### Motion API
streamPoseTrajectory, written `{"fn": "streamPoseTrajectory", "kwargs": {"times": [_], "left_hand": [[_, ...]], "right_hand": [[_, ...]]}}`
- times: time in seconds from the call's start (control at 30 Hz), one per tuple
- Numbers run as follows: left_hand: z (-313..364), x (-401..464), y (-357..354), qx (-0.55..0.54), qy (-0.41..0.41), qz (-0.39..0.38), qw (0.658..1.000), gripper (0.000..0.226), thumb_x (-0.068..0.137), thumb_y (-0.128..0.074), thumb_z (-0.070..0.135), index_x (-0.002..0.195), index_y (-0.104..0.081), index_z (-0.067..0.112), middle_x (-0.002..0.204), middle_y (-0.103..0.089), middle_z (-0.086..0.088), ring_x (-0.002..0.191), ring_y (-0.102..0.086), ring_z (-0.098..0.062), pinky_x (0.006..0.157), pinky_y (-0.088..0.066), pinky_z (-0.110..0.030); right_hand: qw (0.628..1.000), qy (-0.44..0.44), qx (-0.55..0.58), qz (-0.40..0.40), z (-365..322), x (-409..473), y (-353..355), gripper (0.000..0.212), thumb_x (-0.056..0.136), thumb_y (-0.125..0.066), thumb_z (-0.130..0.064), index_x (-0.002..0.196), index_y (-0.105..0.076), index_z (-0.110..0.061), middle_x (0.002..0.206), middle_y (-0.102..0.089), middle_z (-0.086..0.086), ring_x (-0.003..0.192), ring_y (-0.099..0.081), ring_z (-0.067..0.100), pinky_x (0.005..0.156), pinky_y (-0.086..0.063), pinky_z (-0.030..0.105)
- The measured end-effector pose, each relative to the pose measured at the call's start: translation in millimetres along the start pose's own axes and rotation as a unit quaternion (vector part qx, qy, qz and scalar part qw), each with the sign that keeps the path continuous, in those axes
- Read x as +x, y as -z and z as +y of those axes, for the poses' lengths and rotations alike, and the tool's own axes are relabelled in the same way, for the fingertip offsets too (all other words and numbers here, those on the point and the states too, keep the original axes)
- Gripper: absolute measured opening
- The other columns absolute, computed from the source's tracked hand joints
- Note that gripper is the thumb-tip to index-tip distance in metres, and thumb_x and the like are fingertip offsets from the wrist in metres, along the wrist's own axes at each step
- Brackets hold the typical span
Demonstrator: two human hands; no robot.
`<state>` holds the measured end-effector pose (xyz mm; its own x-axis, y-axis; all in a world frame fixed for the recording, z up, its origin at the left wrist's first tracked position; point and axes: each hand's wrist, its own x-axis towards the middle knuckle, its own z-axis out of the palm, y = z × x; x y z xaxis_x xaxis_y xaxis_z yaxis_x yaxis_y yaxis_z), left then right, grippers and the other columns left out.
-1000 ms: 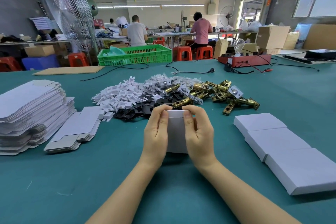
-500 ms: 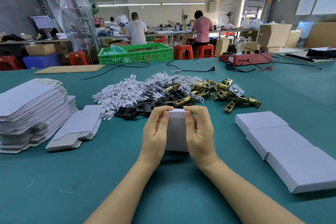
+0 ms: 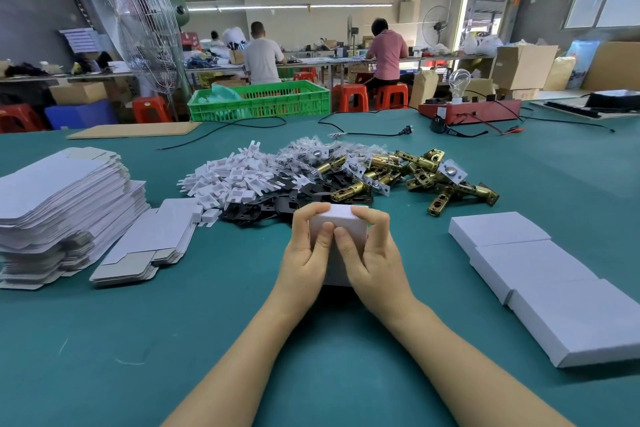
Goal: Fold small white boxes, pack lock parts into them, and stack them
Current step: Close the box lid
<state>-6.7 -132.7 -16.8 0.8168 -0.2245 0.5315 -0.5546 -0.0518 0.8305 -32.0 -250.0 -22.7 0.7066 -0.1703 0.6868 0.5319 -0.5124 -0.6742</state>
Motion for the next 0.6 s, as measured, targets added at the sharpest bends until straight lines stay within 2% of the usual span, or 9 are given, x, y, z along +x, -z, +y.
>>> {"fn": "streamPoseTrajectory", "kwargs": {"times": [0.07,0.13,0.17,0.27,0.33,0.4,0.5,0.53,0.6], "left_hand": [[-4,3,-1,-0.025,0.053,-0.02,0.998,0.03,0.103,-0.045,0.026,0.129,-0.034,0.038,0.114,-0.056,0.027,0.09,-0.057,0.012,0.08,-0.045,-0.009],[-5,7,0,-0.053,0.125,-0.025,0.99,0.04,0.102,-0.046,0.026,0.135,-0.027,0.037,0.115,-0.061,0.008,0.095,-0.063,0.002,0.08,-0.047,-0.013],[-6,8,1,-0.056,0.142,-0.031,0.988,0.037,0.101,-0.048,0.026,0.133,-0.032,0.034,0.115,-0.063,0.004,0.097,-0.064,-0.003,0.08,-0.047,-0.015],[-7,8,1,-0.022,0.138,-0.055,0.989,0.019,0.1,-0.054,0.025,0.117,-0.049,0.033,0.114,-0.063,0.007,0.097,-0.063,0.0,0.079,-0.049,-0.016],[-7,7,0,-0.007,0.146,-0.053,0.988,0.024,0.095,-0.058,0.034,0.118,-0.052,0.032,0.111,-0.065,-0.001,0.098,-0.064,-0.011,0.082,-0.053,-0.027],[-7,7,0,-0.012,0.16,-0.043,0.986,0.021,0.096,-0.059,0.033,0.116,-0.053,0.036,0.104,-0.065,-0.009,0.085,-0.066,-0.017,0.068,-0.054,-0.031],[-6,6,3,-0.013,0.175,-0.028,0.984,0.021,0.098,-0.057,0.028,0.105,-0.054,0.048,0.091,-0.063,-0.011,0.064,-0.063,-0.015,0.046,-0.05,-0.03],[-5,5,4,-0.016,0.179,-0.019,0.984,0.019,0.097,-0.059,0.03,0.101,-0.057,0.049,0.087,-0.062,-0.01,0.06,-0.062,-0.014,0.044,-0.049,-0.029],[-4,5,6,-0.036,0.188,0.0,0.982,0.01,0.088,-0.061,0.04,0.094,-0.063,0.048,0.081,-0.061,-0.009,0.054,-0.06,-0.014,0.041,-0.047,-0.028]], "right_hand": [[0.998,-0.049,0.019,-0.042,1,0,1,0.034,0.093,-0.05,-0.037,0.12,-0.03,-0.044,0.115,-0.052,-0.004,0.087,-0.054,0.007,0.068,-0.04,0.008],[0.996,-0.066,0.04,-0.047,2,3,3,0.041,0.097,-0.052,-0.027,0.12,-0.029,-0.052,0.112,-0.054,-0.008,0.086,-0.057,0.003,0.065,-0.043,0.008],[0.995,-0.076,0.051,-0.04,3,4,3,0.042,0.097,-0.053,-0.025,0.12,-0.031,-0.052,0.109,-0.056,-0.008,0.086,-0.059,0.005,0.065,-0.046,0.012],[0.978,-0.17,0.124,0.009,4,10,8,0.042,0.096,-0.057,-0.026,0.109,-0.035,-0.06,0.106,-0.063,0.002,0.085,-0.066,0.02,0.072,-0.058,0.038],[0.952,-0.243,0.183,0.035,5,13,12,0.036,0.094,-0.059,-0.028,0.103,-0.04,-0.056,0.102,-0.065,0.004,0.084,-0.068,0.019,0.071,-0.059,0.044],[0.931,-0.289,0.218,0.038,7,14,14,0.03,0.094,-0.06,-0.027,0.104,-0.041,-0.048,0.1,-0.066,0.005,0.084,-0.069,0.02,0.071,-0.06,0.044],[0.935,-0.317,0.158,0.009,10,15,11,0.026,0.093,-0.06,-0.031,0.106,-0.039,-0.039,0.104,-0.062,0.006,0.09,-0.065,0.023,0.079,-0.056,0.047],[0.943,-0.312,0.118,0.001,10,14,11,0.028,0.092,-0.061,-0.033,0.107,-0.038,-0.033,0.108,-0.059,0.006,0.093,-0.062,0.021,0.081,-0.054,0.044],[0.961,-0.275,0.024,-0.011,10,14,12,0.039,0.087,-0.067,-0.037,0.112,-0.041,-0.022,0.117,-0.048,0.004,0.098,-0.052,0.012,0.082,-0.045,0.03]]}}
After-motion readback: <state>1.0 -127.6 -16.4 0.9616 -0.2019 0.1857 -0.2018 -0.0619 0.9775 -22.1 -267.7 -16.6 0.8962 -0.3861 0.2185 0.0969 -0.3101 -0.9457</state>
